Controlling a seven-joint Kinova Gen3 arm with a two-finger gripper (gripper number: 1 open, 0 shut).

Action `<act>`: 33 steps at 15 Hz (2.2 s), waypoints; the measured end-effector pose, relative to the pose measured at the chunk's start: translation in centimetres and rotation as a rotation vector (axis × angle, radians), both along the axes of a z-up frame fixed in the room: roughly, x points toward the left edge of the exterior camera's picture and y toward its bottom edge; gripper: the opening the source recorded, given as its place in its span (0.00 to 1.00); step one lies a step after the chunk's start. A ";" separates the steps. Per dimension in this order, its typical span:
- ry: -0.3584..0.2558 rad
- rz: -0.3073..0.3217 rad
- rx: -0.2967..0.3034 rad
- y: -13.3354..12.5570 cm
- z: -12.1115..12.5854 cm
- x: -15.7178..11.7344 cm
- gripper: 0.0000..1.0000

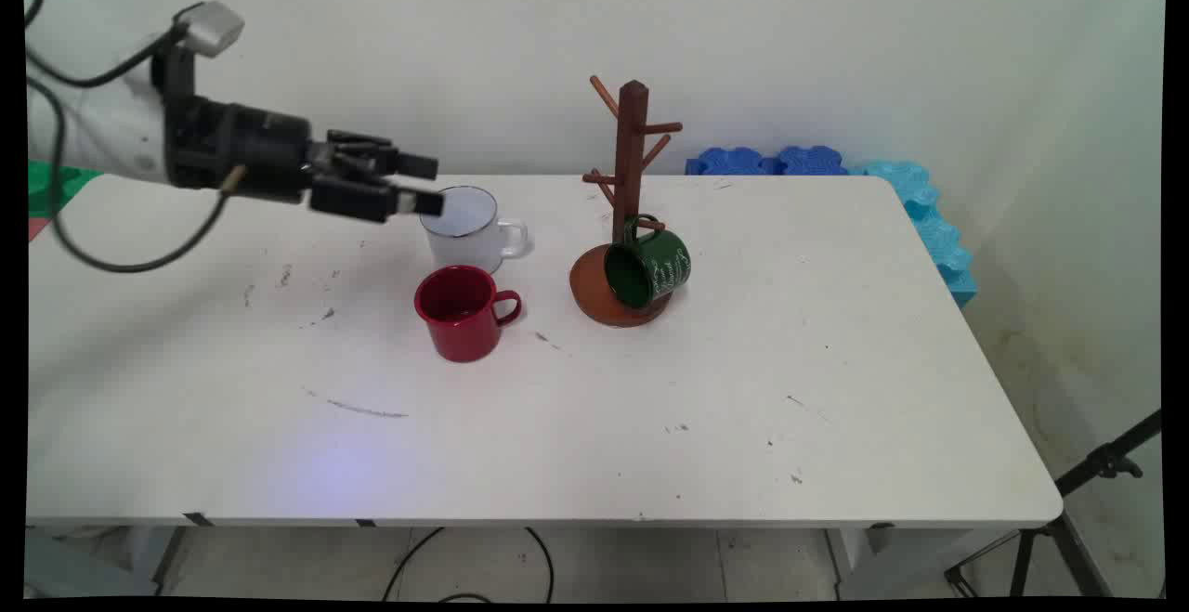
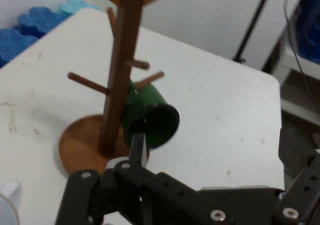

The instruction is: Pick up the green mug from the rack

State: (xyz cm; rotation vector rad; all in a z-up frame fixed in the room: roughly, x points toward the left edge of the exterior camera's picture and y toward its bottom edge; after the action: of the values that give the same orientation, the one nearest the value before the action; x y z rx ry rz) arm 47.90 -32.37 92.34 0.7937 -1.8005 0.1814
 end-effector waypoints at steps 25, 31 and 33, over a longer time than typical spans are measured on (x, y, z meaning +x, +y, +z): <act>-0.167 0.288 0.218 -4.6 -5.9 -21.2 1.00; -0.190 0.291 0.234 -5.0 -7.4 -22.7 1.00; -0.197 0.292 0.235 -5.3 -7.8 -23.0 1.00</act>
State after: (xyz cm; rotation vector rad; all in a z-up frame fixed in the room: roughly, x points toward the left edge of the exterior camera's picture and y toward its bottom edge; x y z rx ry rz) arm 24.85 -37.67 84.51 1.2442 -1.9053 0.2479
